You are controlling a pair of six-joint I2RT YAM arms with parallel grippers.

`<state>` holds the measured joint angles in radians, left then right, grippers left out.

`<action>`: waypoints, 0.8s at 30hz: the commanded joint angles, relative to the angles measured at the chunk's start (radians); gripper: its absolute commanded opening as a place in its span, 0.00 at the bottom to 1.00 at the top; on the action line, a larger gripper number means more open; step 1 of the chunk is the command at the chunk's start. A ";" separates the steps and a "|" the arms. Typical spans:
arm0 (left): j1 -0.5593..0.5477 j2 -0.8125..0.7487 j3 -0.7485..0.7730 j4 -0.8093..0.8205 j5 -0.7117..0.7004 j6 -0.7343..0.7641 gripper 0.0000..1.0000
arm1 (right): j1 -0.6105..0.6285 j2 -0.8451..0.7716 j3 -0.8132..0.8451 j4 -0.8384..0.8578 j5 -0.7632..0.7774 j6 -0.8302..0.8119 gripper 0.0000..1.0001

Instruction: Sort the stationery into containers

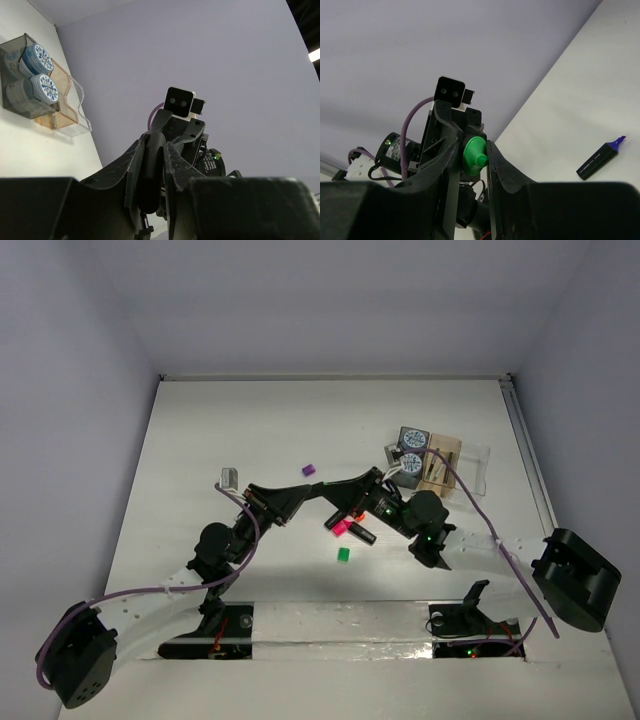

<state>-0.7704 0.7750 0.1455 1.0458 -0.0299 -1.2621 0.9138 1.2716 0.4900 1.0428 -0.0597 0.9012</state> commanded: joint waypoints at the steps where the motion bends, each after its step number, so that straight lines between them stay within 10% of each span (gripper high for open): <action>1: 0.002 -0.005 -0.006 0.056 0.025 0.006 0.00 | 0.010 -0.003 0.058 0.031 0.006 -0.027 0.18; 8: 0.002 -0.031 -0.014 0.063 0.093 0.026 0.25 | 0.010 -0.080 0.122 -0.249 0.028 -0.024 0.00; 24: 0.002 -0.174 -0.043 -0.040 0.131 0.026 0.27 | -0.145 -0.040 0.239 -0.440 -0.390 0.057 0.00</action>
<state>-0.7654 0.6182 0.1047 0.9642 0.0841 -1.2533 0.7834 1.1950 0.6987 0.5922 -0.3294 0.9192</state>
